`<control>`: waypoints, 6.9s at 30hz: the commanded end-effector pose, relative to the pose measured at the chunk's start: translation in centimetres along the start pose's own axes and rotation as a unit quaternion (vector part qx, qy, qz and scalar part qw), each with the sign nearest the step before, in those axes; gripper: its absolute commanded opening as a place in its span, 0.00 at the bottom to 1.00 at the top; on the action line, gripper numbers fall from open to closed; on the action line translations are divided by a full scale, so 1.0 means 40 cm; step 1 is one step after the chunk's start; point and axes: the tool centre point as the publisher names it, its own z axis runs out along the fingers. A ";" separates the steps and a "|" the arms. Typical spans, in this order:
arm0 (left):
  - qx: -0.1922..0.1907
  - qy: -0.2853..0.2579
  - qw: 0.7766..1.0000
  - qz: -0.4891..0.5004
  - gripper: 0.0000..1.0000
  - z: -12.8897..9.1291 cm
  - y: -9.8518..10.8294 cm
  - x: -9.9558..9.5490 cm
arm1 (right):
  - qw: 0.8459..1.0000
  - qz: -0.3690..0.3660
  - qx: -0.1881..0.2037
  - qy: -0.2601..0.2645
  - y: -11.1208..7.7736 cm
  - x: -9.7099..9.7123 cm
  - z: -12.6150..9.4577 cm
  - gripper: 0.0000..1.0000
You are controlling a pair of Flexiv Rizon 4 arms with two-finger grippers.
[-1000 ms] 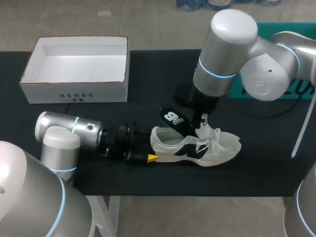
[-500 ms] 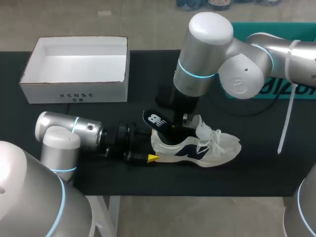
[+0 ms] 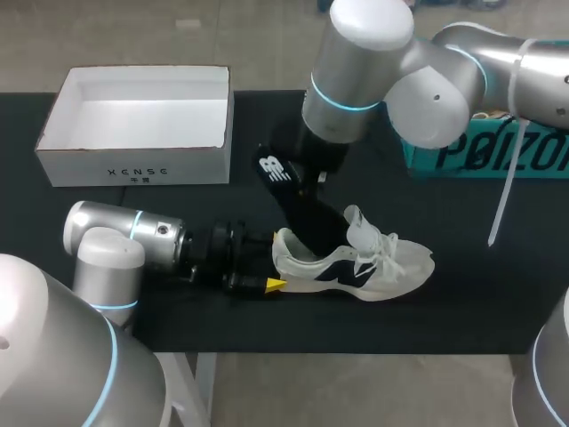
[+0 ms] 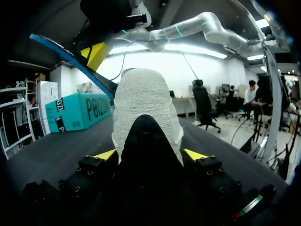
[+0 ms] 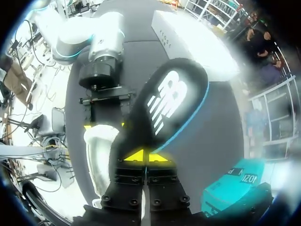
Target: Take the shoe out of the shoebox, open the shoe tongue, remove and reinsert the insole, then place the shoe into the shoebox
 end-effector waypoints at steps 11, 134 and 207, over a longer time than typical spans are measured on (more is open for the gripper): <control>-0.001 -0.001 1.000 0.000 0.00 0.004 0.006 0.002 | 0.999 -0.003 -0.037 -0.006 -0.016 -0.024 -0.154 0.00; -0.136 0.010 0.990 0.036 1.00 -0.081 -0.006 0.019 | 0.954 0.186 -0.215 0.098 -0.118 0.191 -0.799 0.00; -0.484 0.158 0.856 0.089 1.00 -0.195 -0.296 -0.011 | 0.954 0.197 -0.215 0.066 -0.143 0.229 -0.875 0.00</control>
